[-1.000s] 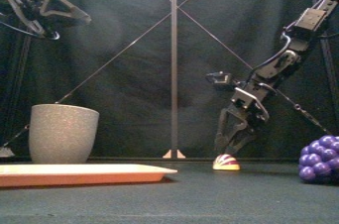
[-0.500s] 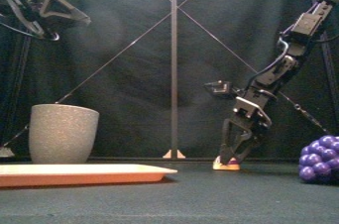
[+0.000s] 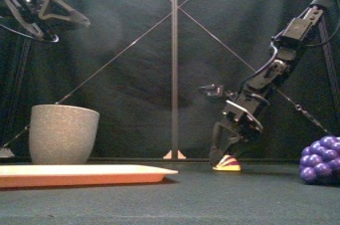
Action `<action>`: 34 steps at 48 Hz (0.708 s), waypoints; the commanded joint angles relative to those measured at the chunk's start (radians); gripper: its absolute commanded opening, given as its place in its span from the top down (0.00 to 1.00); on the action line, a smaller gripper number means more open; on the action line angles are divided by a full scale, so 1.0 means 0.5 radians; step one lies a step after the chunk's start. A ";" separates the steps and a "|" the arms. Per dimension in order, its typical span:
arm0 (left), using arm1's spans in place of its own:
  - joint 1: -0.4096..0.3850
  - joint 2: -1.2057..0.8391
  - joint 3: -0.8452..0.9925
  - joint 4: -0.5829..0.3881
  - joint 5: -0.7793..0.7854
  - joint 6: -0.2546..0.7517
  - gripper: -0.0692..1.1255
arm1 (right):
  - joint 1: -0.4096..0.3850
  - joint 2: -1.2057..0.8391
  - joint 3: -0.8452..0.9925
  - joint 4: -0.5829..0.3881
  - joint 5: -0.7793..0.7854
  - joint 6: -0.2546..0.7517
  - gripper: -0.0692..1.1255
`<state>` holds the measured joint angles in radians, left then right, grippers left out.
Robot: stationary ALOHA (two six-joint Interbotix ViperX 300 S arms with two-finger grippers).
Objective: Pick the onion then place it in the grey bowl
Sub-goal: Pick the onion
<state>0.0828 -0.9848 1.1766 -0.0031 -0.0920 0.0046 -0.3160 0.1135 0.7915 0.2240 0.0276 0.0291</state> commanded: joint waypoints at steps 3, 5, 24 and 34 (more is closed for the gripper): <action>0.000 0.003 -0.021 0.000 -0.018 -0.003 0.92 | 0.006 -0.092 0.031 0.000 0.089 0.006 0.13; 0.003 0.003 -0.021 0.000 -0.018 -0.003 0.92 | 0.006 -0.110 0.040 0.000 0.095 0.009 0.13; 0.000 0.003 -0.021 0.000 -0.018 -0.003 0.92 | 0.009 -0.083 0.049 0.012 0.089 0.009 0.15; 0.000 0.003 -0.021 0.000 -0.018 -0.003 0.92 | 0.031 -0.074 0.043 0.025 0.095 0.009 0.27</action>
<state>0.0813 -0.9863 1.1796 -0.0031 -0.0920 0.0046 -0.3099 0.0798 0.8161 0.2316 0.0690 0.0322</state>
